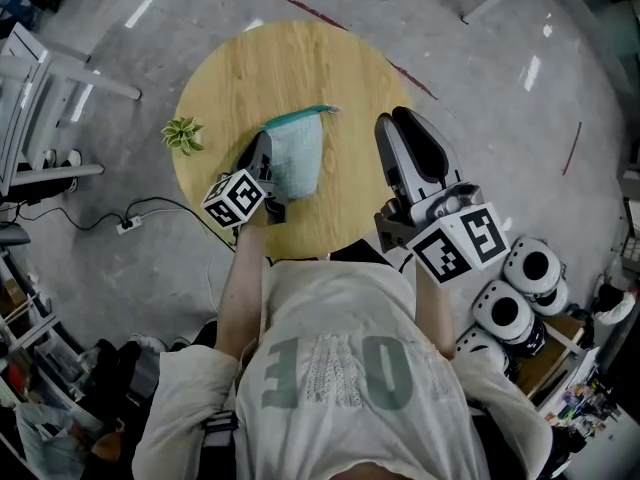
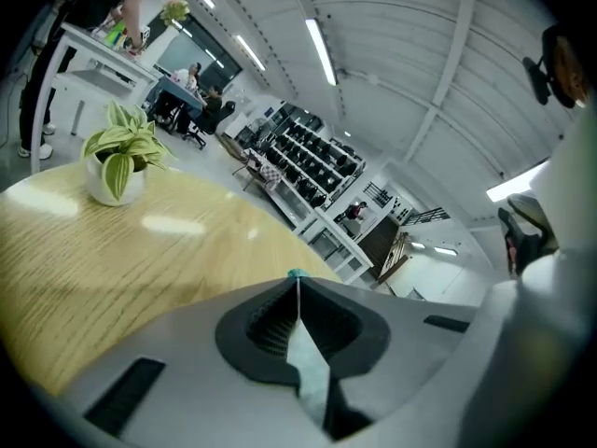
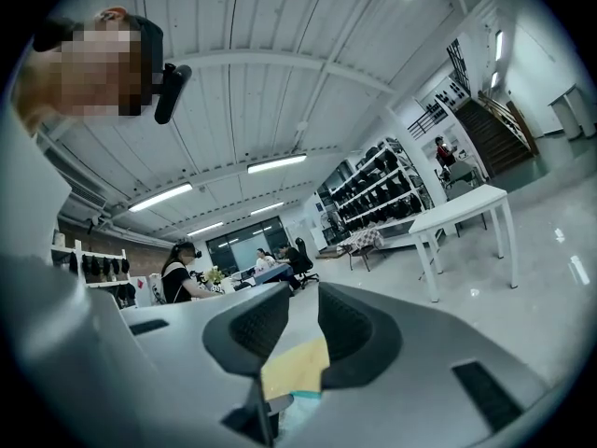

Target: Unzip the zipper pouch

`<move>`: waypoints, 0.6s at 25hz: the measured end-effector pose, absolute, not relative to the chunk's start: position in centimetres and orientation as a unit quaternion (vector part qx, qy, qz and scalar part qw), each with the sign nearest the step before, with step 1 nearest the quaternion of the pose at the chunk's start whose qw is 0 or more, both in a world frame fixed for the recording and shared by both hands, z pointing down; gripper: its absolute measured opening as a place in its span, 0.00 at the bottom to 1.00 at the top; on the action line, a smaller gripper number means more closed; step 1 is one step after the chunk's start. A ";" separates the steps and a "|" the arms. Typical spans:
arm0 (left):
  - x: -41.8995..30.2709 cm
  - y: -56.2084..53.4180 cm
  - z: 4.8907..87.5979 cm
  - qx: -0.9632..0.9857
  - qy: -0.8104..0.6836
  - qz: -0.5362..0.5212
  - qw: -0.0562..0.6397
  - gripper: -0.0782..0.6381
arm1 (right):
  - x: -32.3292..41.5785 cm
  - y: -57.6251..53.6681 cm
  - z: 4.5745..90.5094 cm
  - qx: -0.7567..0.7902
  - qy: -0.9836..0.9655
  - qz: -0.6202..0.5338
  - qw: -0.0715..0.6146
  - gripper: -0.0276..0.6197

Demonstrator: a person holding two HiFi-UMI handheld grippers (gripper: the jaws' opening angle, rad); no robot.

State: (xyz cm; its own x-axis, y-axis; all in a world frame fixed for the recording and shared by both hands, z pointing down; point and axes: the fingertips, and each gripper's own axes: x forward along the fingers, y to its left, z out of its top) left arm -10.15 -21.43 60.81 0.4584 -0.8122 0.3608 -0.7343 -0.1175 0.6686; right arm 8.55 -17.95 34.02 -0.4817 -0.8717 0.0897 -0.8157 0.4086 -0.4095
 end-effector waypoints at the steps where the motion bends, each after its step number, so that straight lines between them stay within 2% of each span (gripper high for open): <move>1: -10.4 -21.4 61.3 0.743 -0.522 -0.039 0.417 0.15 | 8.5 -17.9 34.1 -0.503 0.837 -0.203 0.068 0.19; 12: -11.3 -21.6 63.5 0.707 -0.545 0.003 0.450 0.16 | 7.9 -17.5 33.9 -0.495 0.842 -0.202 0.066 0.19; 15: -11.6 -21.6 63.2 0.703 -0.552 0.006 0.448 0.30 | 7.6 -17.2 33.6 -0.494 0.844 -0.198 0.068 0.19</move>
State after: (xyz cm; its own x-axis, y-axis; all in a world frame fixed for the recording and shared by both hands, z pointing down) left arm -11.56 -21.64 63.22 0.3911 -0.7712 0.5023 -0.7813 0.0102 0.6240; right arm 7.58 -17.16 33.58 -0.5025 -0.8607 0.0816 -0.8069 0.4330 -0.4017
